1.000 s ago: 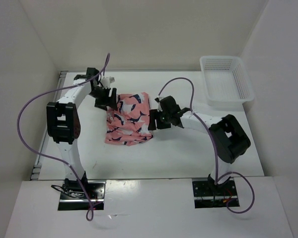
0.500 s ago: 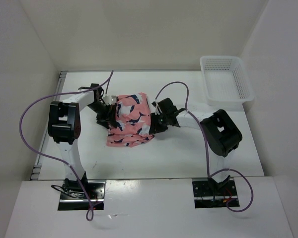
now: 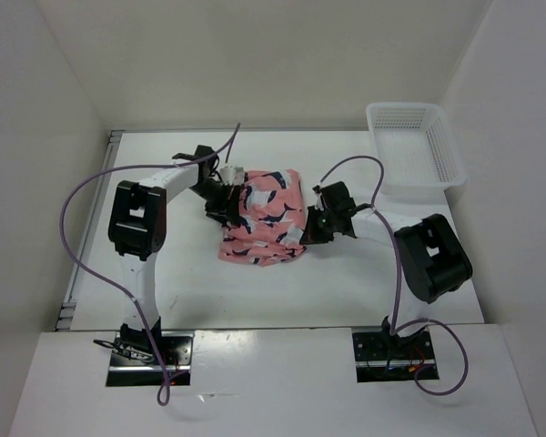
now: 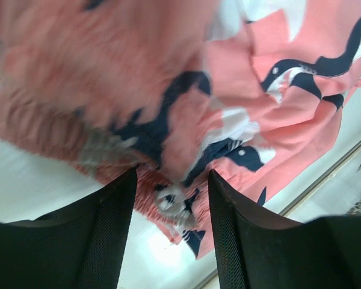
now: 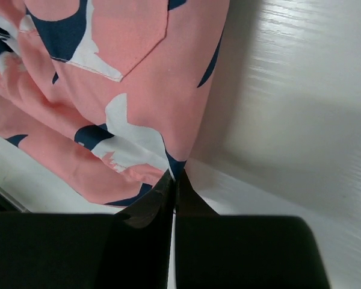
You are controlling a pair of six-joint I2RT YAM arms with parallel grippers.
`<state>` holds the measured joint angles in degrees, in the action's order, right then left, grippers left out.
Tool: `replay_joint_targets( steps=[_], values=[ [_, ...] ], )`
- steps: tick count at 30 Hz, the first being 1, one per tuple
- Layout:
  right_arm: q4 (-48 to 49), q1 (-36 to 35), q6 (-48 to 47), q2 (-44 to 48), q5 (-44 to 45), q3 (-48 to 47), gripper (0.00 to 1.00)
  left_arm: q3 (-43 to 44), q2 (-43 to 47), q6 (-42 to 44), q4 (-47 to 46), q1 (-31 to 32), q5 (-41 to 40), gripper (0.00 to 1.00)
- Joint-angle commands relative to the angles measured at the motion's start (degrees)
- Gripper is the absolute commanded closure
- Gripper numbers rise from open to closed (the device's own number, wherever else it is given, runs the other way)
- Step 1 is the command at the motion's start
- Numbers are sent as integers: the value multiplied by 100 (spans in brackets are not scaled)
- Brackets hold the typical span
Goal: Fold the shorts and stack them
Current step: Fold the shorts
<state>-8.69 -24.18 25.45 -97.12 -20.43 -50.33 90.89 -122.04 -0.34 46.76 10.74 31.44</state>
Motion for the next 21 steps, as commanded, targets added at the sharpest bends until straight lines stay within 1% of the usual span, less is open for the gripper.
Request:
replay_joint_targets(
  steps=[1, 2, 3, 4, 5, 6, 7, 8, 9, 10, 11, 12, 13, 14, 15, 16, 18, 19, 21],
  values=[
    [-45, 28, 100, 404, 319, 84, 100, 279, -197, 34, -281, 173, 196, 41],
    [-45, 28, 100, 474, 407, 145, 98, 280, -198, 34, -282, 174, 257, 41],
    [-45, 89, 100, 475, 564, 146, 81, 367, -198, 34, -282, 174, 257, 41],
    [-106, 185, 100, 527, 566, 146, 70, 368, -198, 34, -230, 174, 257, 40],
    [-159, 238, 48, 528, 566, 24, 67, 368, -198, 34, -229, 174, 196, 38],
    [-238, 291, -48, 528, 479, -29, 61, 368, -93, 34, -229, 174, 196, 35],
    [-421, 405, -110, 528, 417, -82, 56, 307, -31, 34, -229, 174, 135, 29],
    [-519, 458, -232, 623, 417, -161, 50, 306, 39, 34, -229, 174, 134, 27],
    [-633, 519, -234, 703, 417, -162, 41, 306, 188, 34, -229, 122, 134, 21],
    [-756, 624, -329, 816, 564, -249, 28, 306, 267, 34, -229, 69, 82, 15],
    [-1062, 625, -383, 1096, 731, -415, 22, 454, 347, 34, -168, -71, 81, 12],
    [-1239, 626, -470, 1264, 950, -538, 11, 551, 487, 34, -115, -151, 81, 0],
    [-1406, 626, -471, 1422, 1370, -870, 0, 692, 549, 34, -63, -230, -101, 0],
    [-1721, 678, -558, 1711, 1566, -1065, 0, 858, 663, 34, -1, -352, -181, 0],
    [-1854, 678, -629, 1836, 1733, -1267, 0, 1330, 716, 34, 252, -354, -243, 0],
    [-1969, 783, -629, 1933, 1831, -1669, 0, 1604, 769, 34, 402, -414, -305, 0],
    [-2425, 1055, -743, 1934, 1710, -2146, 0, 2088, 936, 34, 641, -415, -357, 0],
    [-2592, 1378, -796, 1882, 1656, -2609, 0, 2508, 936, 34, 693, -415, -358, 0],
    [-2989, 1626, -848, 1723, 1656, -3164, 0, 2941, 998, 34, 826, -415, -410, 0]
  ],
)
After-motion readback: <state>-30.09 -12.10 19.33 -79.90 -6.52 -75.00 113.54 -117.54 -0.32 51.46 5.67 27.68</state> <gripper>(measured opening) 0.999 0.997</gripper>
